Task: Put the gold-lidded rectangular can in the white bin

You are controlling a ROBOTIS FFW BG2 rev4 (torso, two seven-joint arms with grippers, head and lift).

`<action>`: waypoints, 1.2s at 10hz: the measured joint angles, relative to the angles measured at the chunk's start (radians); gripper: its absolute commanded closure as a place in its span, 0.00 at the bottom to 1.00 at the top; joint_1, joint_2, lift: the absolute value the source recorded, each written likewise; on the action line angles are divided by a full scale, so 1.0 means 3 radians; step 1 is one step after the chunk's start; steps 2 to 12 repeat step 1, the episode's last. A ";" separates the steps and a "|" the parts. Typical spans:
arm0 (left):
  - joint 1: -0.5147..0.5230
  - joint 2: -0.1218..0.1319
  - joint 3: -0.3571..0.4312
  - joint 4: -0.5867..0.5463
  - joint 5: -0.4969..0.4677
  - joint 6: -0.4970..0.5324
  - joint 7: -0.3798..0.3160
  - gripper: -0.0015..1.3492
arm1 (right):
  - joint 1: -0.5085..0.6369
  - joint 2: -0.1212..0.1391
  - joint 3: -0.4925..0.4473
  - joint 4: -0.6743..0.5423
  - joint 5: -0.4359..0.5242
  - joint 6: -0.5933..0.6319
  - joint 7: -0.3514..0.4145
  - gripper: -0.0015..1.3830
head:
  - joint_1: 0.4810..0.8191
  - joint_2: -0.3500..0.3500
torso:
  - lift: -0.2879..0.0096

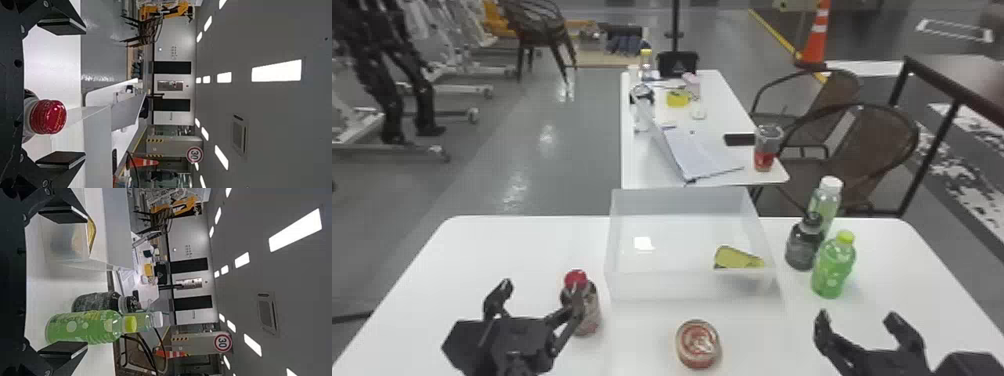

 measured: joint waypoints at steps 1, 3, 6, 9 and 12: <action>0.0021 -0.0009 0.0007 -0.0019 -0.0017 0.0005 0.0058 0.13 | 0.0023 0.0000 0.0011 -0.0017 0.0015 -0.0015 -0.0076 0.12 | 0.20 0.50 | 0.63; 0.0021 -0.0009 0.0007 -0.0019 -0.0017 0.0005 0.0058 0.13 | 0.0023 0.0000 0.0011 -0.0017 0.0015 -0.0015 -0.0076 0.12 | 0.20 0.50 | 0.63; 0.0021 -0.0009 0.0007 -0.0019 -0.0017 0.0005 0.0058 0.13 | 0.0023 0.0000 0.0011 -0.0017 0.0015 -0.0015 -0.0076 0.12 | 0.20 0.50 | 0.63; 0.0021 -0.0009 0.0007 -0.0019 -0.0017 0.0005 0.0058 0.13 | 0.0023 0.0000 0.0011 -0.0017 0.0015 -0.0015 -0.0076 0.12 | 0.20 0.50 | 0.63; 0.0021 -0.0009 0.0007 -0.0019 -0.0017 0.0005 0.0058 0.13 | 0.0023 0.0000 0.0011 -0.0017 0.0015 -0.0015 -0.0076 0.12 | 0.20 0.50 | 0.63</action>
